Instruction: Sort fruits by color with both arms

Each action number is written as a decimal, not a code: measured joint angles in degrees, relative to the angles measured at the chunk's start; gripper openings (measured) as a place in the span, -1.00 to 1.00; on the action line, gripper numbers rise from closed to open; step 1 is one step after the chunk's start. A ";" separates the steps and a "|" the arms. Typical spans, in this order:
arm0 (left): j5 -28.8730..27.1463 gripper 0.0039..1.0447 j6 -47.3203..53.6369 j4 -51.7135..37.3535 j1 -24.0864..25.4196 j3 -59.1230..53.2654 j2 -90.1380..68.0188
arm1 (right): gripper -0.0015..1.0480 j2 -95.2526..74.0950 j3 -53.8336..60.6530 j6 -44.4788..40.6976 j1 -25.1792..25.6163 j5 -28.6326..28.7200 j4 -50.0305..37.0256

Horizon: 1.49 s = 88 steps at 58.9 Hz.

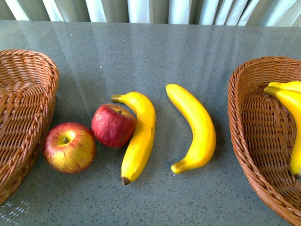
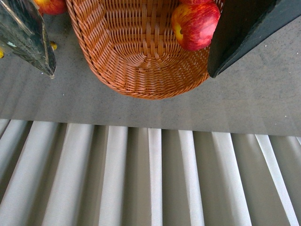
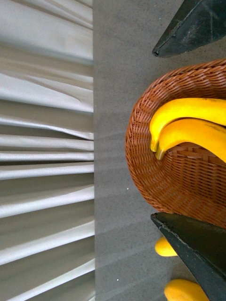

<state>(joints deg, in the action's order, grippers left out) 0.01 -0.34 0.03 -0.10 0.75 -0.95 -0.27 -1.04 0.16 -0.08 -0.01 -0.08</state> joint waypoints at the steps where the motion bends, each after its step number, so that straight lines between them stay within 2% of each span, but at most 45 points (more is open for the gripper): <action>1: 0.00 0.83 0.00 -0.02 0.00 0.00 0.00 | 0.82 0.00 0.00 0.00 0.00 0.00 0.00; 9: 0.00 0.83 0.00 0.00 0.00 0.00 0.00 | 0.82 0.00 0.00 0.00 0.00 0.02 0.00; 12: 3.61 0.83 -2.54 4.63 0.09 1.62 -1.95 | 0.82 0.00 -0.02 0.00 0.00 0.00 0.00; 14: 3.67 0.83 -6.14 9.05 -1.44 4.02 -6.27 | 0.82 0.00 0.00 0.00 0.00 0.00 0.00; 16: 2.64 0.83 -9.42 9.27 -3.43 5.29 -10.34 | 0.82 0.00 0.00 0.00 0.00 0.02 0.00; 23: -4.59 0.83 -16.87 0.48 -13.29 8.96 -24.02 | 0.82 -0.02 -0.02 0.00 0.00 0.00 0.00; 28: -7.96 0.83 -17.99 -6.71 -18.67 11.87 -32.41 | 0.82 0.00 0.00 0.00 0.00 0.02 0.00; 34: -10.14 0.83 -17.42 -14.34 -23.63 16.26 -42.95 | 0.82 0.00 -0.02 0.00 0.00 0.02 0.00; 40: -8.98 0.83 -16.63 -20.15 -26.18 21.00 -53.24 | 0.82 0.00 -0.02 0.00 0.00 0.00 0.00; 49: -6.49 0.83 -14.43 -24.76 -27.58 27.91 -67.47 | 0.82 -0.02 0.00 0.00 0.00 0.00 0.00; 59: -3.89 0.83 -12.61 -24.59 -27.74 34.73 -77.94 | 0.82 0.00 0.00 0.00 0.00 0.00 0.00; 74: 2.69 0.83 -6.88 -20.35 -27.54 37.97 -83.78 | 0.82 0.00 0.00 0.00 0.00 0.00 0.00; 88: 7.41 0.83 3.58 -19.21 -25.55 38.18 -89.09 | 0.82 -0.02 -0.02 0.00 0.00 0.00 0.00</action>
<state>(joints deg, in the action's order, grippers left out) 7.42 3.25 -19.18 -25.65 38.94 -90.04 -0.30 -1.06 0.16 -0.08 -0.01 -0.08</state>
